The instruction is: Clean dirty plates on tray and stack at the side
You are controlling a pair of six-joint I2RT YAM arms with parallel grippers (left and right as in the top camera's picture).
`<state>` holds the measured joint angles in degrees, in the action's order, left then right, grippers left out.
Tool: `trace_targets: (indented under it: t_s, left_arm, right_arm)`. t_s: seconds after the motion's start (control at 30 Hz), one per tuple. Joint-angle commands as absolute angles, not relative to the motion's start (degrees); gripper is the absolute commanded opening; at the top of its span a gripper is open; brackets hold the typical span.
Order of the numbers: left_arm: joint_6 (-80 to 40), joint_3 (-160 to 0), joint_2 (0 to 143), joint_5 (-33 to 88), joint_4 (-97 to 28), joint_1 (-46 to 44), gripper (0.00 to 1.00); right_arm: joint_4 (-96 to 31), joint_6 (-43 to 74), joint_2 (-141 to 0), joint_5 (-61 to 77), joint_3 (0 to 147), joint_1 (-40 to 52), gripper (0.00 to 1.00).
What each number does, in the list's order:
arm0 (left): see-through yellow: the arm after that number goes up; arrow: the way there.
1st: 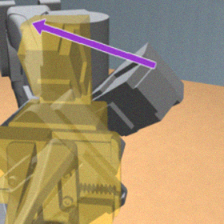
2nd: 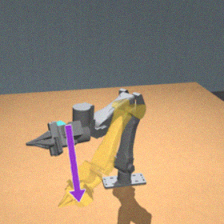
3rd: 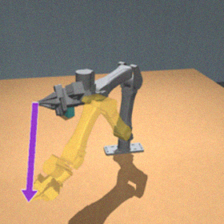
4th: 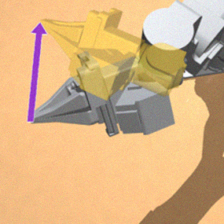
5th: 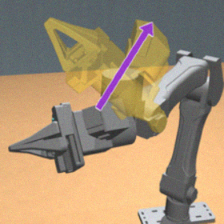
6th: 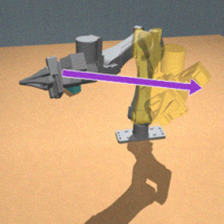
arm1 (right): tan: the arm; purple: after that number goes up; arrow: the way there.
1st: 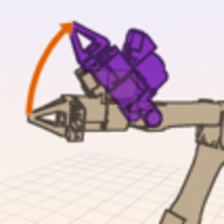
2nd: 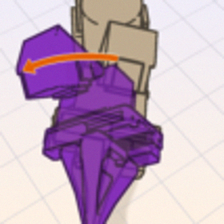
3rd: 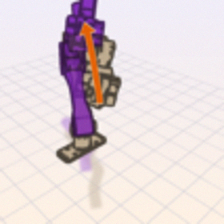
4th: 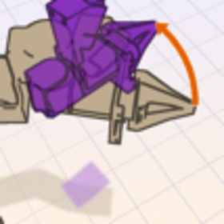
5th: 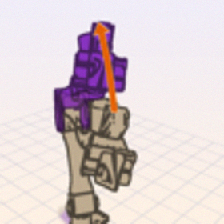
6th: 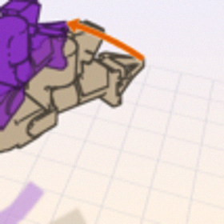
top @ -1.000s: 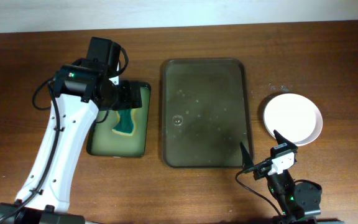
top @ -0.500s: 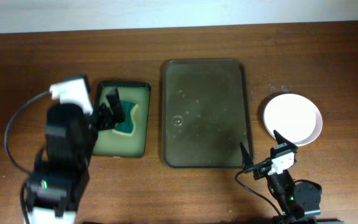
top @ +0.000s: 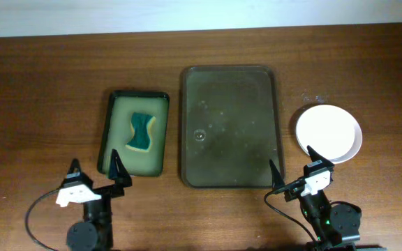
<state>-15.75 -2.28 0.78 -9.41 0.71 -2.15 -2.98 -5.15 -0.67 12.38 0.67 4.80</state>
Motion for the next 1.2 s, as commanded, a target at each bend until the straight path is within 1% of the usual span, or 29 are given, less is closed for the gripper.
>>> trace_targets:
  t_s: [0.0, 0.07, 0.2, 0.37, 1.17]
  left_arm:
    - [-14.68, -0.47, 0.25, -8.62, -3.86, -1.85, 1.00]
    - [-14.70, -0.47, 0.25, -8.60, -3.64, -1.85, 1.00]
    - [-14.66, -0.47, 0.25, -8.84, 3.01, -1.61, 1.00]
    - [-14.68, -0.49, 0.30, -8.56, -3.92, -0.10, 1.00]
    - [-14.68, -0.51, 0.36, -8.38, -3.95, -0.10, 1.00]
  right_arm:
    - [-3.18, -5.56, -0.32, 13.08, 0.32, 4.47, 0.98]
    - [-3.18, -5.56, -0.32, 13.08, 0.32, 4.47, 0.98]
    - [-3.18, -5.56, -0.32, 13.08, 0.32, 4.47, 0.98]
    - [-3.18, -5.56, -0.32, 13.08, 0.32, 4.47, 0.98]
    - [-3.18, -5.56, -0.32, 13.08, 0.32, 4.47, 0.98]
